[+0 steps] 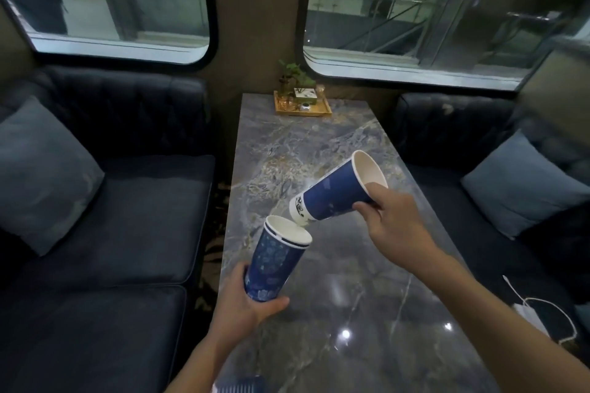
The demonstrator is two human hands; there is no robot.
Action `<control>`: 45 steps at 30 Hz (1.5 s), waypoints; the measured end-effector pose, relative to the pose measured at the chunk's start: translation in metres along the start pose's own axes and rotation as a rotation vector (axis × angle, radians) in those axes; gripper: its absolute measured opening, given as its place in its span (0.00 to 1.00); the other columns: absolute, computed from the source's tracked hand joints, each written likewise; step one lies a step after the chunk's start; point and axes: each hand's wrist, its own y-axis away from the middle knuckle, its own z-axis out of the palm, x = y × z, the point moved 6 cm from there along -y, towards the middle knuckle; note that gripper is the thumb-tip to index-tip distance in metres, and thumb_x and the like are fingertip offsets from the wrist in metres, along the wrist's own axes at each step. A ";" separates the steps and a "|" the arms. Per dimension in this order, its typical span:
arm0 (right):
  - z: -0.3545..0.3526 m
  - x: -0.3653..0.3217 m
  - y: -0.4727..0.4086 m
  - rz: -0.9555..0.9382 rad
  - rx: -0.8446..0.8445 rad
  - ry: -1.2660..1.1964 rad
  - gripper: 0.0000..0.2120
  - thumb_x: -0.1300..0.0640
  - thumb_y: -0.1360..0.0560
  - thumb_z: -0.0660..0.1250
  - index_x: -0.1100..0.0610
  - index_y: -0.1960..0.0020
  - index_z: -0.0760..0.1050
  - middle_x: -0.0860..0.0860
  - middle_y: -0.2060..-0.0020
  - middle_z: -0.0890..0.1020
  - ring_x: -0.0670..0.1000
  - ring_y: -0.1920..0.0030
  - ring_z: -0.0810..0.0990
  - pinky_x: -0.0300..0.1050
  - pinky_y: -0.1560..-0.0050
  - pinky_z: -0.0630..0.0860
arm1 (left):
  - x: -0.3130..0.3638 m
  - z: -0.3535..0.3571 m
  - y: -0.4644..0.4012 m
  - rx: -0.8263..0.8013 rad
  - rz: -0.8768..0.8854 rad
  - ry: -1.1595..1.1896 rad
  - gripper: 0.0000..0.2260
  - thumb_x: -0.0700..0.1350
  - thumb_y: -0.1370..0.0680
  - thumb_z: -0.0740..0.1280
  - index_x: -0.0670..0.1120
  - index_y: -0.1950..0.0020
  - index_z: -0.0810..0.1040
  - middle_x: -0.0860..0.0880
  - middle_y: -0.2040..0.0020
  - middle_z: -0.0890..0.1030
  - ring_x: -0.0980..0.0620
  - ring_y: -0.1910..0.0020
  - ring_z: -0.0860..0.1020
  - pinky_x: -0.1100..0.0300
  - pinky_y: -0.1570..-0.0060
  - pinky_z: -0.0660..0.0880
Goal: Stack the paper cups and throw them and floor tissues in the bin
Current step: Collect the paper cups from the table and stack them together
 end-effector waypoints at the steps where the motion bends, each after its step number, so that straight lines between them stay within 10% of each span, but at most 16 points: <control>1: -0.006 -0.003 0.009 -0.001 0.016 -0.018 0.06 0.63 0.25 0.67 0.62 0.60 0.72 0.53 0.72 0.74 0.52 0.69 0.72 0.34 0.70 0.63 | 0.001 0.001 0.004 0.002 0.000 -0.018 0.30 0.48 0.46 0.85 0.51 0.49 0.75 0.47 0.55 0.85 0.52 0.58 0.84 0.50 0.55 0.81; 9: -0.048 -0.012 0.071 0.063 0.086 -0.166 0.02 0.64 0.27 0.69 0.59 0.55 0.77 0.53 0.66 0.81 0.49 0.62 0.78 0.35 0.65 0.72 | 0.019 0.014 0.037 -0.047 0.089 -0.130 0.31 0.53 0.46 0.84 0.53 0.48 0.76 0.53 0.56 0.85 0.61 0.60 0.83 0.65 0.62 0.75; 31: -0.062 0.018 0.162 0.284 0.058 -0.388 0.09 0.66 0.26 0.69 0.52 0.52 0.79 0.50 0.60 0.84 0.50 0.59 0.83 0.47 0.57 0.78 | 0.036 0.041 0.074 -0.203 0.229 -0.156 0.33 0.60 0.49 0.83 0.59 0.47 0.77 0.54 0.52 0.82 0.55 0.54 0.82 0.49 0.54 0.80; 45: -0.055 0.006 0.162 0.157 -0.210 -0.283 0.12 0.61 0.28 0.71 0.49 0.47 0.81 0.42 0.50 0.85 0.44 0.47 0.82 0.33 0.46 0.75 | 0.059 0.033 0.077 -0.429 0.161 0.008 0.31 0.37 0.45 0.85 0.47 0.44 0.81 0.43 0.50 0.85 0.50 0.56 0.85 0.62 0.58 0.79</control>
